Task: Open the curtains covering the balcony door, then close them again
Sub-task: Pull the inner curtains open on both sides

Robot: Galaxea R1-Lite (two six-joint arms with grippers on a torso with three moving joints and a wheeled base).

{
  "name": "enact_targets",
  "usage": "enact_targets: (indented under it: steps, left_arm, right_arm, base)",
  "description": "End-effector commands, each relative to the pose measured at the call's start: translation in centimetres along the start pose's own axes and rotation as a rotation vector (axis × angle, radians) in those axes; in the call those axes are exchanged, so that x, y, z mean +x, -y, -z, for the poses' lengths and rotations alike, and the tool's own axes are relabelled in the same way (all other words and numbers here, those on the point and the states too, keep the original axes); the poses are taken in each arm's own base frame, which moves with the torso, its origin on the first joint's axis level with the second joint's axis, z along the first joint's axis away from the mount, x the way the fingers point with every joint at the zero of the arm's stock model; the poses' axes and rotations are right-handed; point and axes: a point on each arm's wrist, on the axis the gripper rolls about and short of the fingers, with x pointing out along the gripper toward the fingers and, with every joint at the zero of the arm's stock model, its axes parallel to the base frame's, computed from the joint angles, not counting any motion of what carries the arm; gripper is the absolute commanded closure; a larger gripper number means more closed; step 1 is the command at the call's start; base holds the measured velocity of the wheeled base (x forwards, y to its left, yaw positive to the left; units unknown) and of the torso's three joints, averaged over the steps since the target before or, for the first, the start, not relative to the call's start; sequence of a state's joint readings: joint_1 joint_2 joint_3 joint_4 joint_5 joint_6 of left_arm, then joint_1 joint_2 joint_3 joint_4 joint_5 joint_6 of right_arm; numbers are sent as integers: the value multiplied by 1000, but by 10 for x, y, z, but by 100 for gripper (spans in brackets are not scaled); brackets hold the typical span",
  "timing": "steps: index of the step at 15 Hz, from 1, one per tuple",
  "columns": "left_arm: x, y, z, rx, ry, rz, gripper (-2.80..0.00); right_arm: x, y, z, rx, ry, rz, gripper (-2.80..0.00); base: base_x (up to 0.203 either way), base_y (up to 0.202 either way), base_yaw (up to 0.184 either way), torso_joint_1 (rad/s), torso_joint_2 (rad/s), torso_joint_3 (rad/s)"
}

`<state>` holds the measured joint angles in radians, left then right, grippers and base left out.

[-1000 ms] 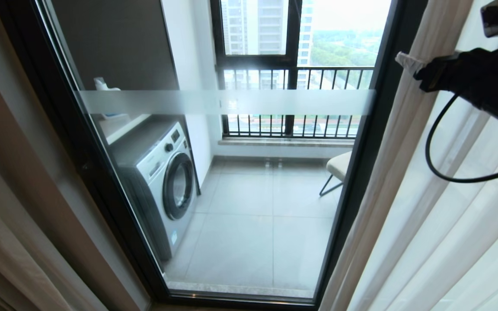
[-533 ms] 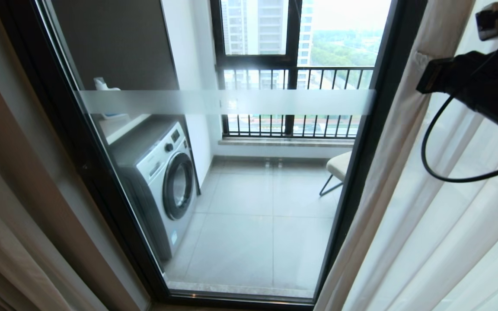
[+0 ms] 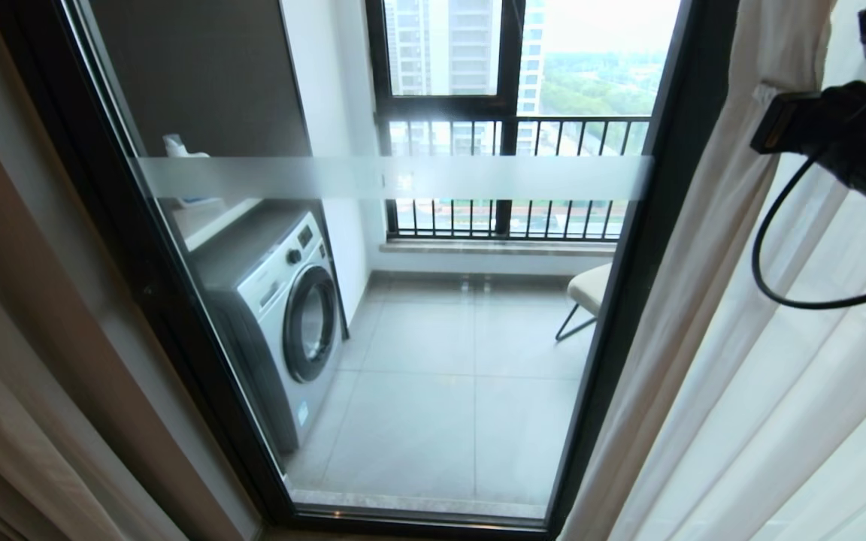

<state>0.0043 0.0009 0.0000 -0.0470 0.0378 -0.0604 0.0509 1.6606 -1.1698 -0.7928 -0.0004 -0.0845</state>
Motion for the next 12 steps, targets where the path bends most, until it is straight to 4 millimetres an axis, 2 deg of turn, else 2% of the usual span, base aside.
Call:
enact_targets:
  steps: [1,8,12]
  left_arm:
    - [0,0,0,-1,1,-1,0]
    - [0,0,0,-1,1,-1,0]
    - [0,0,0,-1,1,-1,0]
  right_arm:
    - [-7,8,-8,-7,21,23,0]
    - [-33,22,-12,-21,11,71,0]
    - [-35,24,-14,-28,18,81,0]
  base:
    - [0,0,0,0,0,0]
    - [0,0,0,0,0,0]
    - [0,0,0,0,0,0]
